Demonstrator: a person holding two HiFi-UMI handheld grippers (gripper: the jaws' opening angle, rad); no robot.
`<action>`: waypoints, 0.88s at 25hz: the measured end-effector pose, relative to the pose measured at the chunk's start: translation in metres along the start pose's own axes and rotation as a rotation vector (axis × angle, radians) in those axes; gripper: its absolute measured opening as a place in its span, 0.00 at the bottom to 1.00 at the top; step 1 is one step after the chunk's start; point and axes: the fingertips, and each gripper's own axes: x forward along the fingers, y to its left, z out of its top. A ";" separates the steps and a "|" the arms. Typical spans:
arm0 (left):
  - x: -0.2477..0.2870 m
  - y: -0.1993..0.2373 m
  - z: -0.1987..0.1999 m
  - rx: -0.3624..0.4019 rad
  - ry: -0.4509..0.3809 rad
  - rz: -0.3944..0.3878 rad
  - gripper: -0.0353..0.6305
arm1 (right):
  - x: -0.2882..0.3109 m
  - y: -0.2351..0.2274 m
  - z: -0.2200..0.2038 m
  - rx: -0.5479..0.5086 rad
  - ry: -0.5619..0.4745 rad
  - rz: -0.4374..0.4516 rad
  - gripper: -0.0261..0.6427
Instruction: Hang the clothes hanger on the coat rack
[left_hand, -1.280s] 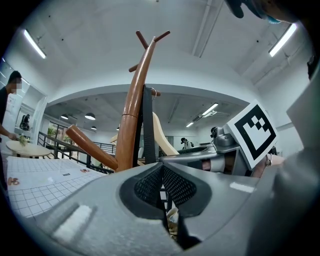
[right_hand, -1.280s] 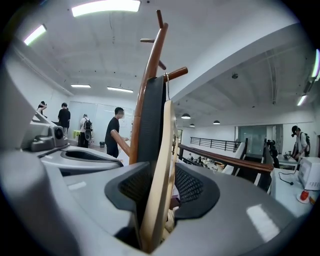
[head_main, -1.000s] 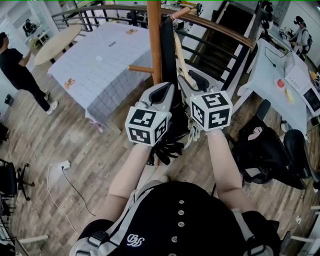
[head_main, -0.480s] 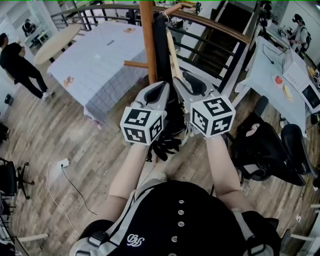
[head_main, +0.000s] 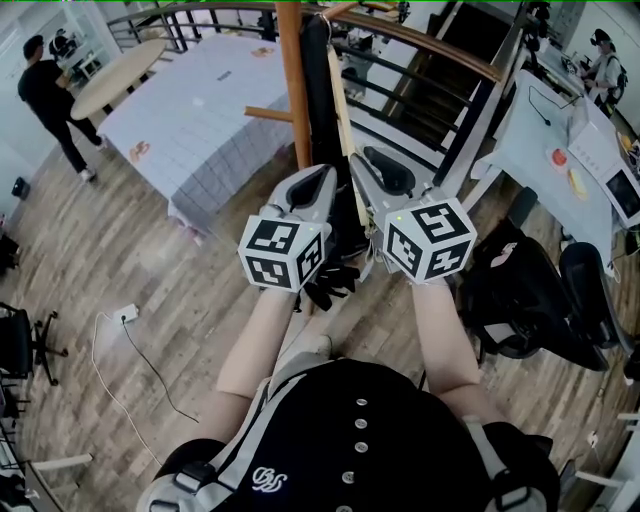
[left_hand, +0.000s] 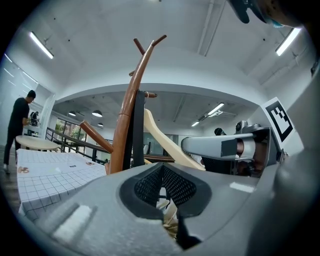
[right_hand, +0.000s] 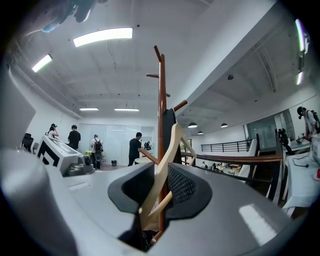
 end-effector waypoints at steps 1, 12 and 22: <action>-0.002 -0.002 -0.001 0.000 0.003 0.002 0.06 | -0.001 0.000 -0.002 0.004 0.003 0.001 0.15; -0.023 -0.022 -0.013 -0.008 0.021 0.013 0.06 | -0.031 0.014 -0.015 0.022 -0.012 0.009 0.04; -0.037 -0.043 -0.030 -0.026 0.032 0.014 0.06 | -0.057 0.019 -0.037 0.049 0.003 -0.006 0.04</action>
